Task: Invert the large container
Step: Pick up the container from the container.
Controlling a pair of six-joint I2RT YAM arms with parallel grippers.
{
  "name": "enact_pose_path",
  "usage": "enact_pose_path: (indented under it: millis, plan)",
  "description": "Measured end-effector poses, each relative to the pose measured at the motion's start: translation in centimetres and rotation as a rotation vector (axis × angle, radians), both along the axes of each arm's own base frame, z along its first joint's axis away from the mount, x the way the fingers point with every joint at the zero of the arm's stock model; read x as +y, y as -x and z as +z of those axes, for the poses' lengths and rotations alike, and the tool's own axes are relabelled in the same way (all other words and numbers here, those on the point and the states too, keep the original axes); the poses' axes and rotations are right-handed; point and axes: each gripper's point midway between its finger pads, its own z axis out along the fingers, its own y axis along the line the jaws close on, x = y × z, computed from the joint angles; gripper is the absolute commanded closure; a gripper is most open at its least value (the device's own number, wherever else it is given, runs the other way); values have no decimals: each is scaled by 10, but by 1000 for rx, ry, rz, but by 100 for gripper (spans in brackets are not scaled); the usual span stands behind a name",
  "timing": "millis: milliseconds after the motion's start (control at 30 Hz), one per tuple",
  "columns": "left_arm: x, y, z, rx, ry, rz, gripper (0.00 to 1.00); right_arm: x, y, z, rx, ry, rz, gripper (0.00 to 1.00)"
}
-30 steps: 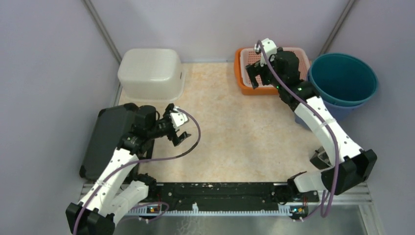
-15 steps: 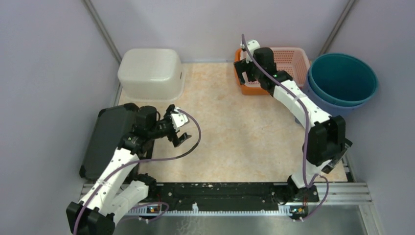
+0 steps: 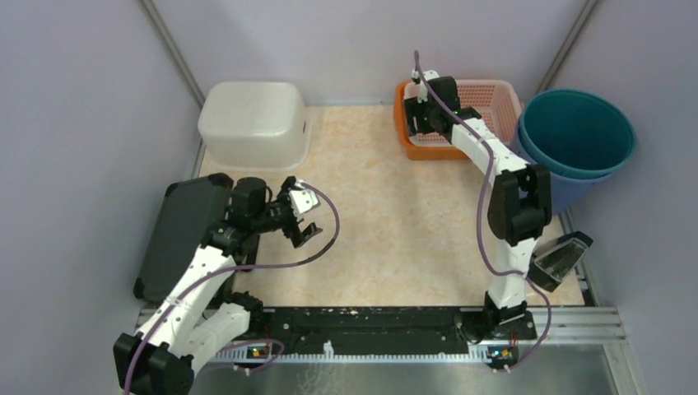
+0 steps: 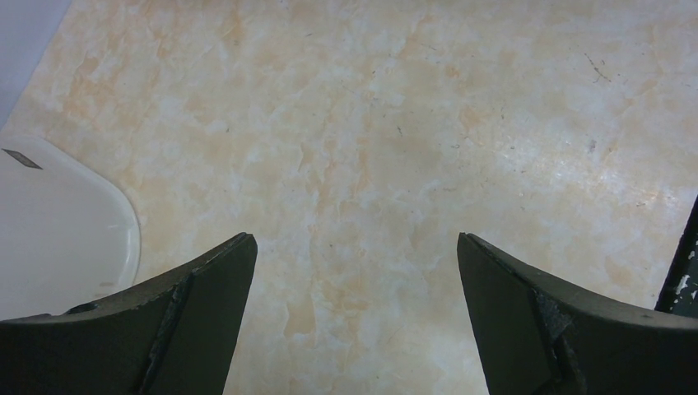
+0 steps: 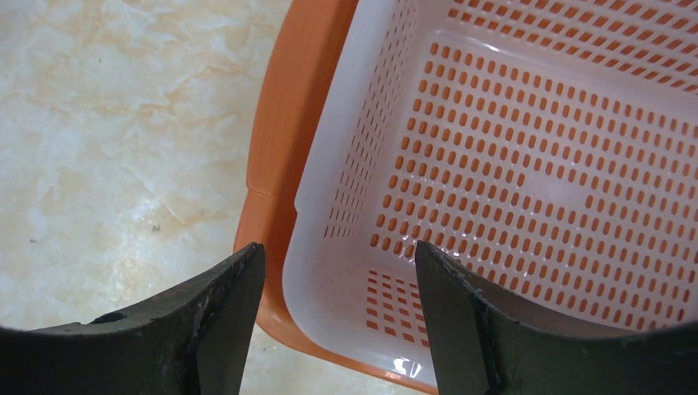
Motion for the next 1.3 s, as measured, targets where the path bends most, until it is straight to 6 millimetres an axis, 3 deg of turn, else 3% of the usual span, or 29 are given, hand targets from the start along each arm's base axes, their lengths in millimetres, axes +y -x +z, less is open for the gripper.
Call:
enact_pose_path:
  millis: [467,1000,1300]
  plan:
    - [0,-2,-2,3,-3,3,1,7,-12,-32,56,-13,17,40]
    - [0,-3,-5,1,-5,7,1,2,-14,-34,56,-13,-27,51]
    - [0,-4,-4,-3,-3,7,1,6,-13,-54,86,20,-26,50]
